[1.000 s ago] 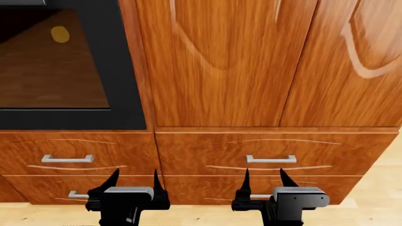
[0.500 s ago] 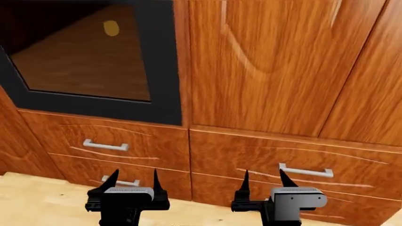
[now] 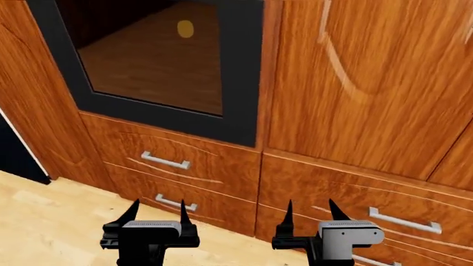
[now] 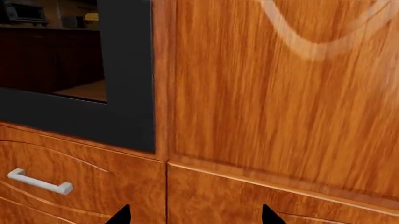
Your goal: Open the oven door
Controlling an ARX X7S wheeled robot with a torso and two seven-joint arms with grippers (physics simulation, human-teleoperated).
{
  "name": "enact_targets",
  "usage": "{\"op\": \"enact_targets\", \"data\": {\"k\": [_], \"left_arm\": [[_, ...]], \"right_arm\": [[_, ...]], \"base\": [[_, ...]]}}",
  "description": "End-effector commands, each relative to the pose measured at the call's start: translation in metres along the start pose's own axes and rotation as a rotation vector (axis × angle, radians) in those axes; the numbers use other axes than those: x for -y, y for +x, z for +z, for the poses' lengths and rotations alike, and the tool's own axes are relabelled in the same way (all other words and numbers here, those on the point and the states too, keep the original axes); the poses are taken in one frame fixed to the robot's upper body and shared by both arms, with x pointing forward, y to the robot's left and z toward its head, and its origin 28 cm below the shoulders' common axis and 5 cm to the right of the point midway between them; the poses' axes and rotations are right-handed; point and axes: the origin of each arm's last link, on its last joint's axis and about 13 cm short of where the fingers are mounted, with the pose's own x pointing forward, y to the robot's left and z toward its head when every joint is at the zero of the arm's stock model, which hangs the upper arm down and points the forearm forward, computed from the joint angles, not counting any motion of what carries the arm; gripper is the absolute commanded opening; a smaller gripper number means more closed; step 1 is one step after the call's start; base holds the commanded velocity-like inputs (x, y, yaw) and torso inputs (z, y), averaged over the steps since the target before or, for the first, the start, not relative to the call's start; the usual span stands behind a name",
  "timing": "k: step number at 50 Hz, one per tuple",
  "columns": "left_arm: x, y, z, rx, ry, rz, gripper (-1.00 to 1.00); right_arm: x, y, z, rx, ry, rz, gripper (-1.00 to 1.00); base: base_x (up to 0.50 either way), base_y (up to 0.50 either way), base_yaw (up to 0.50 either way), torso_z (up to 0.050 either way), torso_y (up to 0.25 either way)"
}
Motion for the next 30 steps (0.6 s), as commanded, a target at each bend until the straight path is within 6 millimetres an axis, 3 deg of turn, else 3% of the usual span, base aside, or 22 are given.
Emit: {"op": "enact_targets", "data": {"k": [1, 15, 30], "left_arm": [[0.0, 0.0001, 0.0, 0.002, 0.001, 0.001, 1.0], [0.0001, -0.0007, 0.0006, 0.002, 0.004, 0.0, 1.0], [0.0002, -0.0005, -0.0001, 0.0, 0.004, 0.0, 1.0]], "right_arm": [[-0.0003, -0.0004, 0.0003, 0.003, -0.008, 0.002, 1.0], [-0.0011, 0.0003, -0.0011, -0.006, -0.031, 0.011, 1.0], [-0.0014, -0.001, -0.0004, 0.007, -0.039, 0.028, 1.0]], "base": [[0.0, 0.0, 0.5, 0.0, 0.0], [0.0, 0.0, 0.0, 0.0, 0.0], [0.19, 0.11, 0.0, 0.0, 0.0]]}}
